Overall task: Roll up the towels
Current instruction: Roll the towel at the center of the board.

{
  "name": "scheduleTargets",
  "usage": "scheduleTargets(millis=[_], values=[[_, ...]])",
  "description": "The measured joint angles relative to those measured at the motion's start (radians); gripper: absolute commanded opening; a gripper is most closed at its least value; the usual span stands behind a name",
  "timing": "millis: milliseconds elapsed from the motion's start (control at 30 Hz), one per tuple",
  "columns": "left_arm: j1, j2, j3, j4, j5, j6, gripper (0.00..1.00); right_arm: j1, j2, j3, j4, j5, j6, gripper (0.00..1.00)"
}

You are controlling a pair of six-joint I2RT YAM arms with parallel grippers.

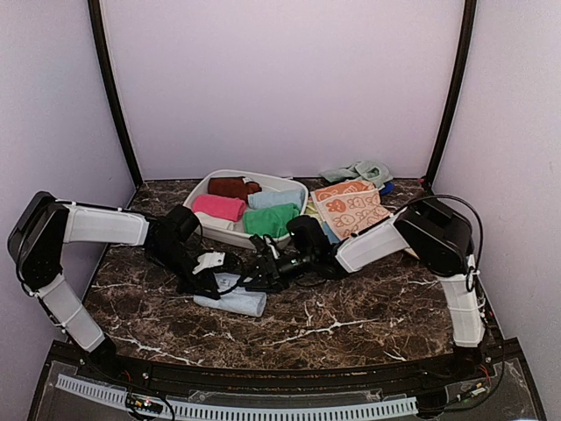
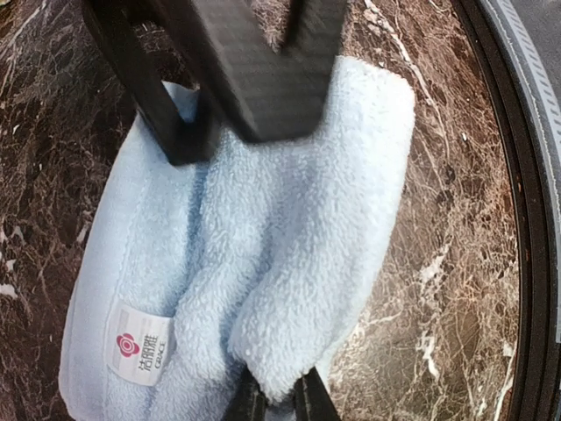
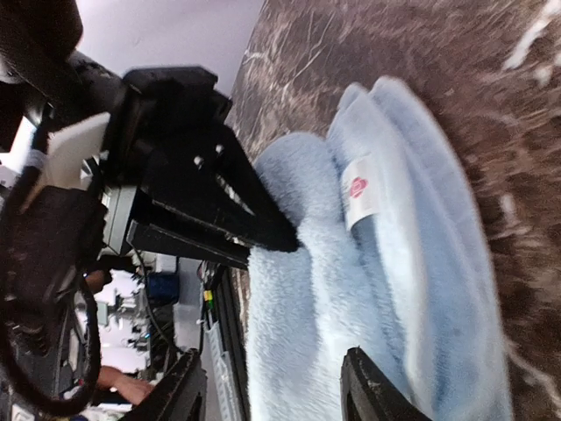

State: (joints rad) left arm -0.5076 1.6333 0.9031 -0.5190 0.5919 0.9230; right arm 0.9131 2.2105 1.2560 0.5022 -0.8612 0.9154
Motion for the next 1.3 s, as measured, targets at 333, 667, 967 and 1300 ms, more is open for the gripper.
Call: scheduleTargets(millis=[333, 667, 967, 1300], values=[[0.017, 0.080, 0.079, -0.142, 0.091, 0.016, 0.00, -0.052, -0.407, -0.187, -0.283, 0.422, -0.446, 0.89], [0.102, 0.308, 0.246, -0.405, 0.264, 0.064, 0.01, 0.025, -0.835, -0.667, 0.019, 0.959, -0.704, 1.00], [0.100, 0.313, 0.260, -0.418, 0.251, 0.013, 0.01, 0.114, -0.840, -0.659, 0.113, 1.093, -0.956, 0.93], [0.090, 0.318, 0.275, -0.411, 0.219, -0.056, 0.00, 0.468, -0.363, -0.273, -0.097, 1.041, -1.572, 0.66]])
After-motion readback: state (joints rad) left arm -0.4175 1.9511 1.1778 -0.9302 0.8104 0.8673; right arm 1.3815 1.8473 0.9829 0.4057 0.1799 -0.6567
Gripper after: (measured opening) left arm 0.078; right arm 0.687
